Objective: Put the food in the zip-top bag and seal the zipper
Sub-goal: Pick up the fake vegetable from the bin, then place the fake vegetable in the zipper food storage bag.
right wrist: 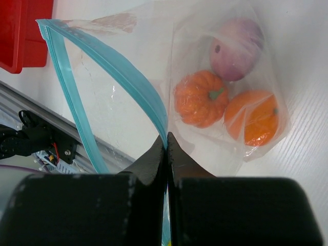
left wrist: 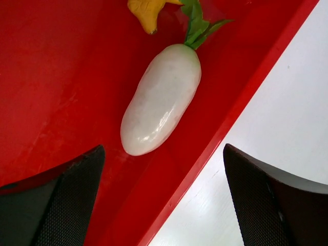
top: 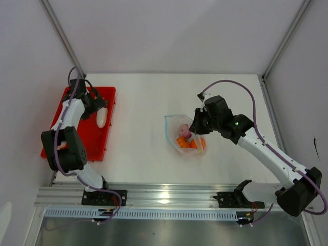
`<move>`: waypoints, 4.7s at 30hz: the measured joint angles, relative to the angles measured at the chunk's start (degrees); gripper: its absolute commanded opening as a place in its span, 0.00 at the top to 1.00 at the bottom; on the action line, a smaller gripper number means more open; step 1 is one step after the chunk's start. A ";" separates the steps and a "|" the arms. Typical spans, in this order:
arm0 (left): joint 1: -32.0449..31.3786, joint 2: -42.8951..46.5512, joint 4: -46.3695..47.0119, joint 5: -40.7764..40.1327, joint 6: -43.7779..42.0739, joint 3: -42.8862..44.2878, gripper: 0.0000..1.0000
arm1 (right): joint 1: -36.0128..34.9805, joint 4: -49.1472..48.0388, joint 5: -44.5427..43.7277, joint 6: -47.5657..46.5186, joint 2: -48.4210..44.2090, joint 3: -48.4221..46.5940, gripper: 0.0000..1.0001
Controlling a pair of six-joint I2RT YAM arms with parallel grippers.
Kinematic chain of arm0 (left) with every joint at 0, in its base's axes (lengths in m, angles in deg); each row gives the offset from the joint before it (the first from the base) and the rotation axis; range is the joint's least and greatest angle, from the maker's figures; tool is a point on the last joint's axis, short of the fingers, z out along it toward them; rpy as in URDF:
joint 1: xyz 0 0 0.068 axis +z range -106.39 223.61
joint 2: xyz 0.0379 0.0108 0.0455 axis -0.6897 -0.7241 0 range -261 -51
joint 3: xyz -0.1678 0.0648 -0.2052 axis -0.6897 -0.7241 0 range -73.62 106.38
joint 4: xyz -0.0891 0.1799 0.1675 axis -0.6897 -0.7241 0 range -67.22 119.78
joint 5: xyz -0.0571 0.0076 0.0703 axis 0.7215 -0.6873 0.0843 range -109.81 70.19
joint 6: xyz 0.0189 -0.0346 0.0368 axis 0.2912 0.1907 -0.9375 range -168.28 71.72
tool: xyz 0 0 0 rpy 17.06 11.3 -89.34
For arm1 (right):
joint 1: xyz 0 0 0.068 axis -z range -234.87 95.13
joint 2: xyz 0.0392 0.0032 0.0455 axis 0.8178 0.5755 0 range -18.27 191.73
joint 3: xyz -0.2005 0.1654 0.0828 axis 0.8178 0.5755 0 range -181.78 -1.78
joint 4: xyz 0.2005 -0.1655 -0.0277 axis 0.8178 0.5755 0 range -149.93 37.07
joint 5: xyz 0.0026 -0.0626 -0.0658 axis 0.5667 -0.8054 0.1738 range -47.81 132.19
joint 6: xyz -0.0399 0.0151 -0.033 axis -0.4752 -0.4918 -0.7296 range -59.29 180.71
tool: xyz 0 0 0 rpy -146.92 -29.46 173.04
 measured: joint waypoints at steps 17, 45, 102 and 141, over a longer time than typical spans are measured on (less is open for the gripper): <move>0.15 -13.57 -6.36 -2.47 -3.10 9.31 0.07 | 0.02 0.02 0.35 -0.02 -0.59 0.02 1.00; 0.26 -21.99 -9.84 -2.51 -9.84 15.26 0.82 | 0.02 0.02 0.35 0.04 -2.32 1.70 1.00; -46.90 31.93 11.13 45.29 33.68 -16.13 0.99 | -4.42 -2.62 -16.20 2.54 0.61 0.72 1.00; -49.57 25.86 16.33 29.38 62.71 -25.70 0.99 | -15.19 -11.23 -20.15 0.00 -9.68 11.39 1.00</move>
